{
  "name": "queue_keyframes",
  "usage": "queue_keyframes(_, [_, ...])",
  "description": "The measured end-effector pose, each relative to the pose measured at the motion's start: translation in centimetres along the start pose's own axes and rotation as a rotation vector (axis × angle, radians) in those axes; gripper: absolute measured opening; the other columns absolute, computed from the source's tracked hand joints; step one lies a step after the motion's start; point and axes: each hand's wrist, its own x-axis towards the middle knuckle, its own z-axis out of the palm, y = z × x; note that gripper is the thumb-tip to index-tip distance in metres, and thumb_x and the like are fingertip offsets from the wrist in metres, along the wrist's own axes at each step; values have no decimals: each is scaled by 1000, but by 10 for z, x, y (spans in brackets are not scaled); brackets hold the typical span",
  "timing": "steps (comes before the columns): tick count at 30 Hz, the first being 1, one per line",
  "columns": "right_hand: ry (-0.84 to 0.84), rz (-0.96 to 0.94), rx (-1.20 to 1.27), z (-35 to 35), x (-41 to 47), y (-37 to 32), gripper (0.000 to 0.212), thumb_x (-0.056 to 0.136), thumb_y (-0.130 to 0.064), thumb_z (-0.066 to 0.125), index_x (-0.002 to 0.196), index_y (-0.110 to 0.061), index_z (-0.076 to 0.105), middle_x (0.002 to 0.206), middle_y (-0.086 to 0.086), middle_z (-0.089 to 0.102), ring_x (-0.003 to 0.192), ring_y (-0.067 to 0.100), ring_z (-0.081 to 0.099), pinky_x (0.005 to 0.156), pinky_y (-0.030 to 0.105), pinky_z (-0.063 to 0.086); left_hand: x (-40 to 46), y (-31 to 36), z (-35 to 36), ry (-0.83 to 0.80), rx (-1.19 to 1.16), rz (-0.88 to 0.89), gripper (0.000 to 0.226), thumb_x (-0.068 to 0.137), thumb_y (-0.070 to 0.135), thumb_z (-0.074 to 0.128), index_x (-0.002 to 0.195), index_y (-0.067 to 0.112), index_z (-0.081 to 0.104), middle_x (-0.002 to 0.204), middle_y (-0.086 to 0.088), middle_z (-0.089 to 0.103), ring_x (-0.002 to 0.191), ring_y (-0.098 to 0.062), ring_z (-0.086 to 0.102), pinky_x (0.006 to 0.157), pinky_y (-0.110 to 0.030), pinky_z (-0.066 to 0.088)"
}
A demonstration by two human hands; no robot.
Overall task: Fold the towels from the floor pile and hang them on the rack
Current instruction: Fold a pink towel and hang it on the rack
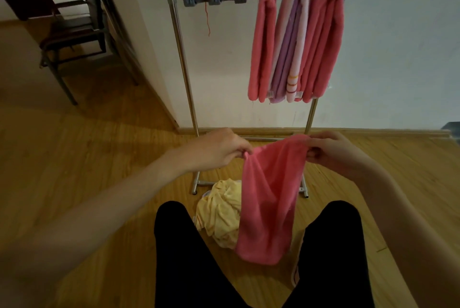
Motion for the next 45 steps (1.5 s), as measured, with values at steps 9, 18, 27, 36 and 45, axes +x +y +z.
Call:
queue_keyframes(9, [128,-322,-121,6,-12,-19,10,88,-12,64,89,-9,73,64,-9,64,61,0,53,61,14,43,35,24,-28,331,72,238,13,85,20,67,91,10,73,94,-3,53,85,-13,52,75,-24,45])
queue_keyframes(18, [-21,-370,-60,15,-20,-29,22,90,-16,60,107,-6,71,102,18,71,102,32,65,93,42,51,49,37,-17,363,-291,157,12,81,14,72,92,9,74,86,-1,72,82,-12,67,75,-38,55])
queue_keyframes(27, [-38,-539,-33,25,-22,-31,24,82,-7,67,103,4,68,95,19,72,92,31,69,81,33,56,50,34,-10,412,-336,58,17,77,18,77,88,6,72,80,0,71,77,-9,68,73,-33,57])
queue_keyframes(36, [-69,-630,10,34,-26,-23,30,80,10,64,107,-3,68,101,8,73,97,22,69,84,26,53,46,34,-8,495,-423,-38,22,71,19,81,82,3,69,79,-4,72,75,-11,70,72,-35,59])
queue_keyframes(45, [-17,-678,-42,36,-17,-28,23,83,7,64,101,-6,69,94,7,73,90,20,70,78,26,55,47,33,-11,448,-524,-73,21,76,22,76,82,3,71,80,-7,73,79,-16,71,78,-38,58])
